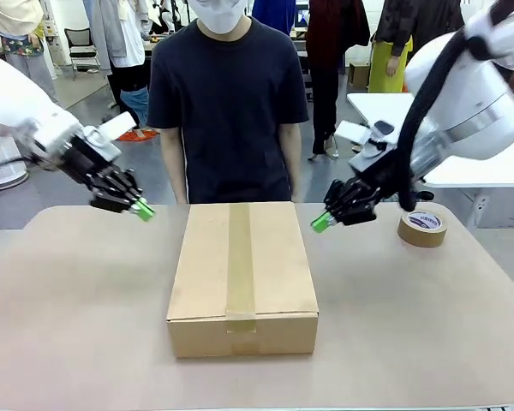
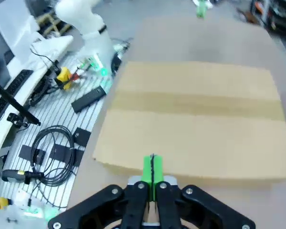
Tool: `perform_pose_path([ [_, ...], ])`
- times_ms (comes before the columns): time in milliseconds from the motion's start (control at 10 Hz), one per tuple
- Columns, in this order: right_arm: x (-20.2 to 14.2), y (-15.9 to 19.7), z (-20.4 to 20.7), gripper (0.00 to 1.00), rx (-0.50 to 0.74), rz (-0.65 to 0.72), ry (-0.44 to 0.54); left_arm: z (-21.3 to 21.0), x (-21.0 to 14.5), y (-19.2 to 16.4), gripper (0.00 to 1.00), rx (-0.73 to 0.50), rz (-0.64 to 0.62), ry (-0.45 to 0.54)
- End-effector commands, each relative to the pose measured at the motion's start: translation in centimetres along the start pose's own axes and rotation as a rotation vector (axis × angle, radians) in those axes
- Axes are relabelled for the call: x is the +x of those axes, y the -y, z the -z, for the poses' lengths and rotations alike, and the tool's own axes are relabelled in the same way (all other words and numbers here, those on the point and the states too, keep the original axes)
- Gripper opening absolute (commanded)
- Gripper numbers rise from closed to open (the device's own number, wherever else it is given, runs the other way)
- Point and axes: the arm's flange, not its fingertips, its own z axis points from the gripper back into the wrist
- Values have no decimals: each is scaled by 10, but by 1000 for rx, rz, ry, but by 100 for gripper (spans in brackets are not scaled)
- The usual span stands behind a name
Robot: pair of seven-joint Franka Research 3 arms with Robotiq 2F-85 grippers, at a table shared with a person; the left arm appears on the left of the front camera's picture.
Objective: Wrap the clocks to prevent damage.
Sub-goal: After the human seals the box with tape, release both hands from the side flaps of the Package Box.
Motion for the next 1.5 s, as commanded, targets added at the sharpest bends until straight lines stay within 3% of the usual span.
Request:
perform_pose_path([
  [0,14,-37,-20,1,-126,110,-102,-26,4,29,0,46,-52,-70],
  [300,27,-79,-62,1,-293,126,-120,-63,3,65,0,152,-76,-77],
  [400,21,-73,-66,1,-312,75,-117,-55,4,40,0,97,-49,-72],
  [500,32,-68,-64,1,-254,108,-102,-55,4,40,0,97,-49,-72],
  [1400,32,-68,-64,1,-254,108,-102,-55,4,40,0,97,-49,-72],
])
